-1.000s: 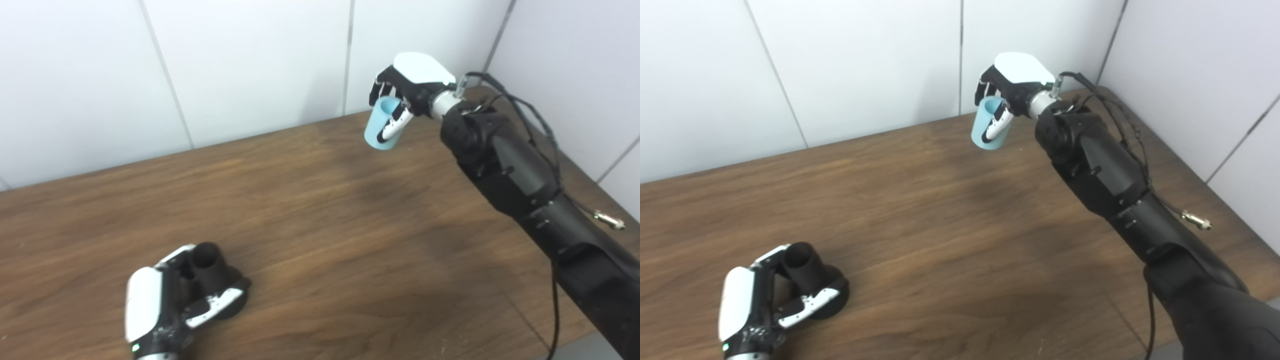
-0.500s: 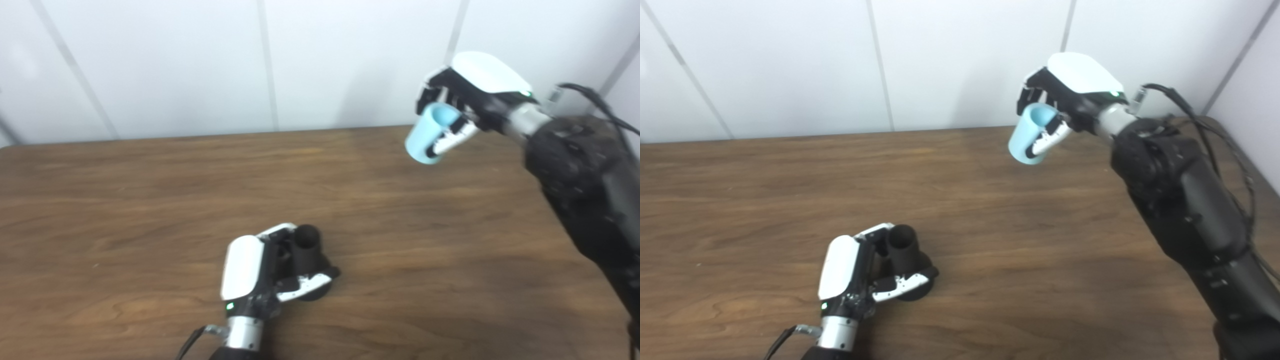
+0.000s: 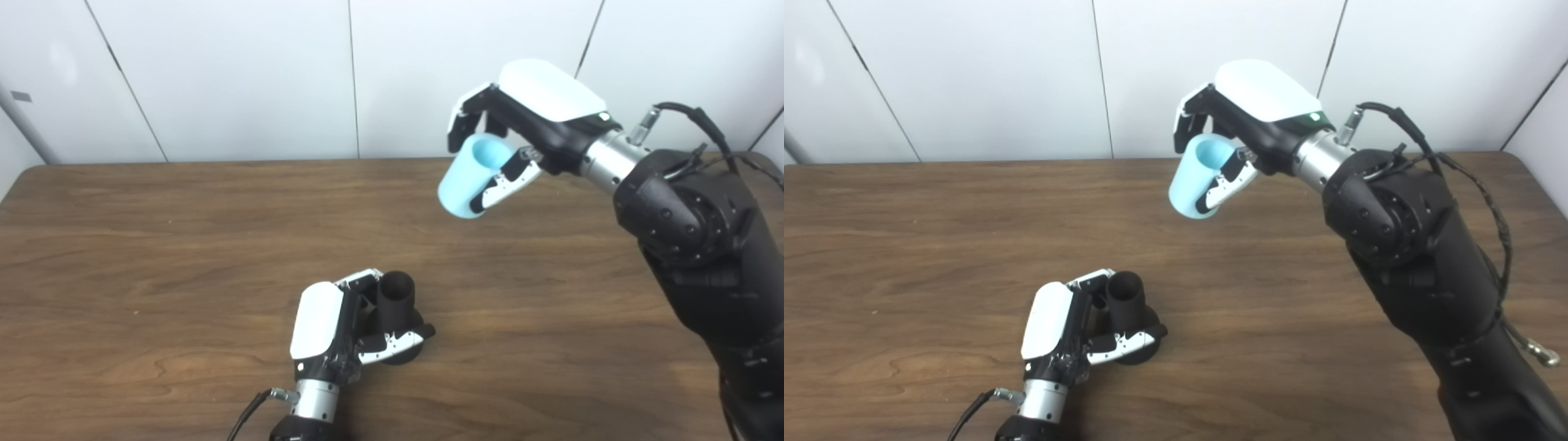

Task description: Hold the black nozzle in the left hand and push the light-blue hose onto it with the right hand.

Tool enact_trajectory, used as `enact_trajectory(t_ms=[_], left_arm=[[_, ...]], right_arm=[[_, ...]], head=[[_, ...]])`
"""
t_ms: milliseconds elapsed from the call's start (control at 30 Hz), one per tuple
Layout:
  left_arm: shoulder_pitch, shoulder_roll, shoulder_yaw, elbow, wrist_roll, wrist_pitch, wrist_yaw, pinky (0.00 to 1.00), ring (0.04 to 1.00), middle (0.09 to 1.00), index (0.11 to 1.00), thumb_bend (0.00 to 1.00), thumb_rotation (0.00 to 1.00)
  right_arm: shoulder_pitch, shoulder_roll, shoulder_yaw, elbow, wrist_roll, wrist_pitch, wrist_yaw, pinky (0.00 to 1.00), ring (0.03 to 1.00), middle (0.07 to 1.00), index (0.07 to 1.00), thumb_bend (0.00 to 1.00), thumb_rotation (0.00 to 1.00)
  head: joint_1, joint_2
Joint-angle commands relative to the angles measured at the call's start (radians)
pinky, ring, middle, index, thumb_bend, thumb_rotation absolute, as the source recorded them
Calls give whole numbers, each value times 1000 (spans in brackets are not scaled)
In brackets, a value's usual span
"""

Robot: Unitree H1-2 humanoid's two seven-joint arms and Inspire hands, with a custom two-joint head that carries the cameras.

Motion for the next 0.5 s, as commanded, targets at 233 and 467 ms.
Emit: enact_trajectory(t_ms=[233,467], left_arm=[[20,1,-13,7,24,65,-47,486,519,496,484,522,0],[15,10,-18,-6,26,73,-59,484,517,482,488,523,0]], right_arm=[[-68,62,-38,-167,-45,61,191,451,371,492,511,516,0],[-55,93,-62,-207,-38,59,267,441,370,483,523,515,0]], head=[[3,28],[9,43]])
